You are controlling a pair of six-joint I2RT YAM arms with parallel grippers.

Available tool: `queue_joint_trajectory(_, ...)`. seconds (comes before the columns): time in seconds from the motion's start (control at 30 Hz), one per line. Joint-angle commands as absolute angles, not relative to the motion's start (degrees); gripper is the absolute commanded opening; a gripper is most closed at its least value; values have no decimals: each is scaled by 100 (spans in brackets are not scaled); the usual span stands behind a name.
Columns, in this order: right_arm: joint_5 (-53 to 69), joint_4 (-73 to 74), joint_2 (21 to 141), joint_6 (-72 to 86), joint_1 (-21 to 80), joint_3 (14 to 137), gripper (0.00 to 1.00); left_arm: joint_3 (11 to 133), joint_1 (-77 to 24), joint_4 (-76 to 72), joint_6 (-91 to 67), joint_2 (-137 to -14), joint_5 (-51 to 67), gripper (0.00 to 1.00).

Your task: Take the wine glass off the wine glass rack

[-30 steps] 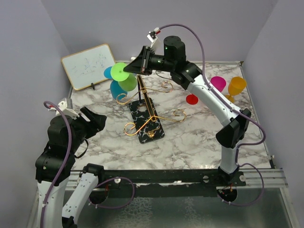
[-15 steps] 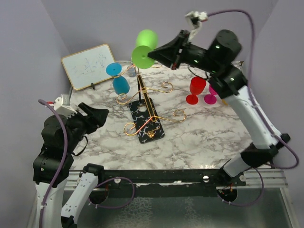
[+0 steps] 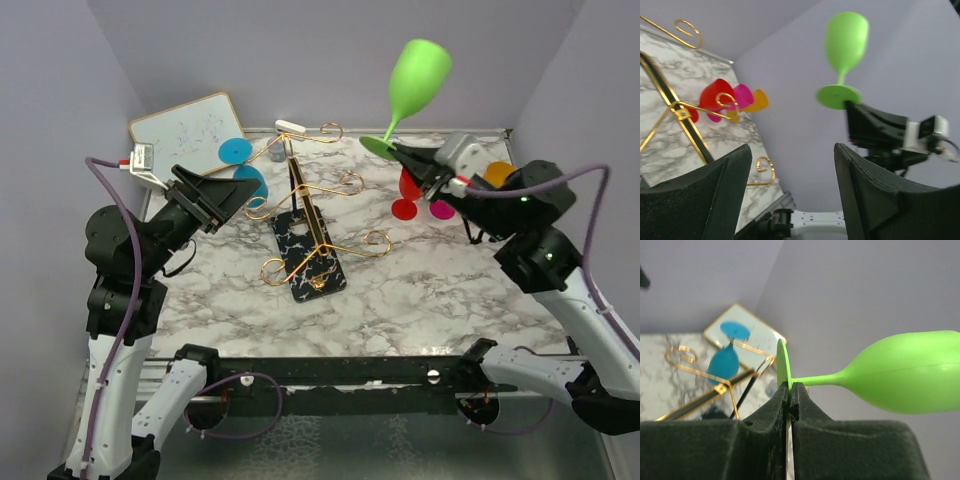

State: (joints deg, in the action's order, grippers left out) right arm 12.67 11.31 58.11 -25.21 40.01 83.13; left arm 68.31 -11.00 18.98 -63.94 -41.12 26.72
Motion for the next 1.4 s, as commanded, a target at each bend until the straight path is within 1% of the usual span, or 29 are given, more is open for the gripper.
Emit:
queue_joint_trajectory(0.0,912,1021,5714,-3285,4192,7631,1,6903,-1116,880,-7442,-4236,3501,70)
queue_joint_trajectory(0.1,1035,867,5748,-3297,4314,7487,1,6941,-1116,891,-7746,-4293,3620,70)
queue_joint_trajectory(0.17,1054,814,5824,-3445,4575,7444,1,6919,-1116,934,-7905,-4314,3661,70)
queue_joint_trajectory(0.37,-123,281,6306,-4394,6098,7289,1,6661,-1115,833,-8311,-4285,3710,70)
queue_joint_trajectory(0.6,-1177,-1347,6666,-5309,6922,6821,1,6631,-1114,1008,-8411,-4196,3829,70)
queue_joint_trajectory(0.73,-1461,-2382,6842,-6048,7371,6504,1,6521,-1116,1140,-8379,-4110,3848,70)
queue_joint_trajectory(1.03,-2088,-4435,7217,-7573,7949,5816,1,6174,-1112,1336,-8374,-3903,3764,70)
queue_joint_trajectory(1.37,-1856,-4575,7512,-7895,8263,5654,1,6074,-1116,1227,-8482,-3861,3742,69)
